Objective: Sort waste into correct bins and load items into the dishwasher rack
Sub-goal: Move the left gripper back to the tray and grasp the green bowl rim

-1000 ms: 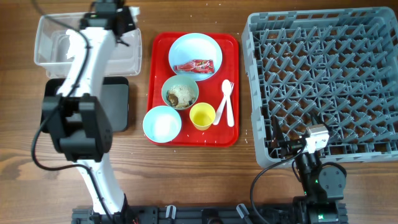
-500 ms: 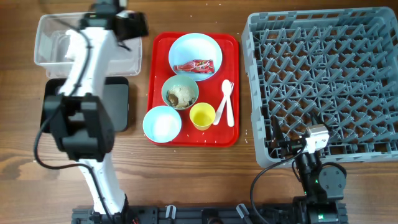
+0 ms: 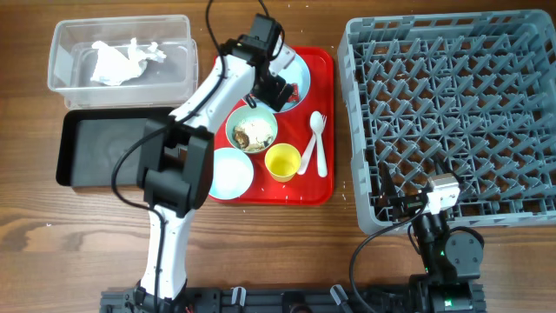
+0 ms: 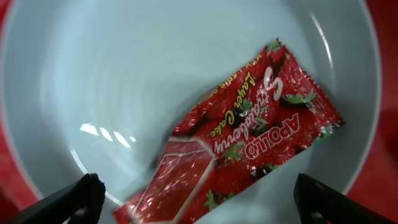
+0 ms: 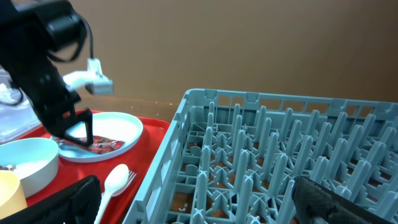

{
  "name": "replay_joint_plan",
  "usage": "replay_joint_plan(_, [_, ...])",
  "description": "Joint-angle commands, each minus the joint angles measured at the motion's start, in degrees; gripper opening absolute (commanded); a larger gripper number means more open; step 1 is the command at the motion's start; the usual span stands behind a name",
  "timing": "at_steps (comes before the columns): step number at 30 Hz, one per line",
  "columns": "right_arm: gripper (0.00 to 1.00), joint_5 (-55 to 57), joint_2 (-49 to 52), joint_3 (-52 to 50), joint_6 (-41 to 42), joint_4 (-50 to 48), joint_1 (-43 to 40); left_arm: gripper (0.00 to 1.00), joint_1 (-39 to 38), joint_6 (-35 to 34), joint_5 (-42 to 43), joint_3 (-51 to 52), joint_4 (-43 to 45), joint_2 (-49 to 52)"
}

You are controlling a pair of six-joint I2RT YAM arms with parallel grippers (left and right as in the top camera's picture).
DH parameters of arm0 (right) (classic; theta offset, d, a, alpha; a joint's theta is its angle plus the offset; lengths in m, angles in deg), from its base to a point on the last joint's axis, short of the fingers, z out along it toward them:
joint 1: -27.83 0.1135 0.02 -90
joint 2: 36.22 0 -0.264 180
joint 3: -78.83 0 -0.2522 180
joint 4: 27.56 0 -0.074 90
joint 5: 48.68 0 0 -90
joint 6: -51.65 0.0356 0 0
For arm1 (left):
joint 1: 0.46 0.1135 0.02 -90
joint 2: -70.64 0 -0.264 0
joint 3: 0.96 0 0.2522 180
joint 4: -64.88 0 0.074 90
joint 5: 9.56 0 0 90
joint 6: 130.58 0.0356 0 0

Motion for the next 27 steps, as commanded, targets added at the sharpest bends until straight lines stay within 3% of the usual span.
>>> replay_joint_plan(1, [1.0,1.0,-0.4,-0.1,0.8,-0.3,0.0,0.98,-0.6,2.4,0.9,-0.2,1.0,3.0])
replay_joint_plan(18, [1.0,1.0,-0.4,-0.1,0.8,-0.3,0.0,0.77,-0.5,2.3,0.9,-0.2,5.6,7.5])
replay_joint_plan(21, [1.0,1.0,-0.4,-0.1,0.8,-0.3,0.0,0.58,-0.5,2.3,0.9,-0.2,6.0,7.7])
replay_joint_plan(22, [1.0,1.0,-0.4,-0.1,0.8,-0.3,0.0,0.4,-0.5,2.3,0.9,-0.2,6.3,7.7])
replay_joint_plan(23, [1.0,1.0,-0.4,-0.1,0.8,-0.3,0.0,0.11,-0.5,2.3,0.9,-0.2,6.5,7.7])
replay_joint_plan(24, [1.0,1.0,-0.4,-0.1,0.8,-0.3,0.0,0.04,-0.5,2.3,0.6,-0.2,6.7,7.7])
replay_joint_plan(27, [1.0,1.0,-0.4,-0.1,0.8,-0.3,0.0,0.04,-0.5,1.8,0.0,-0.3,7.1,7.4])
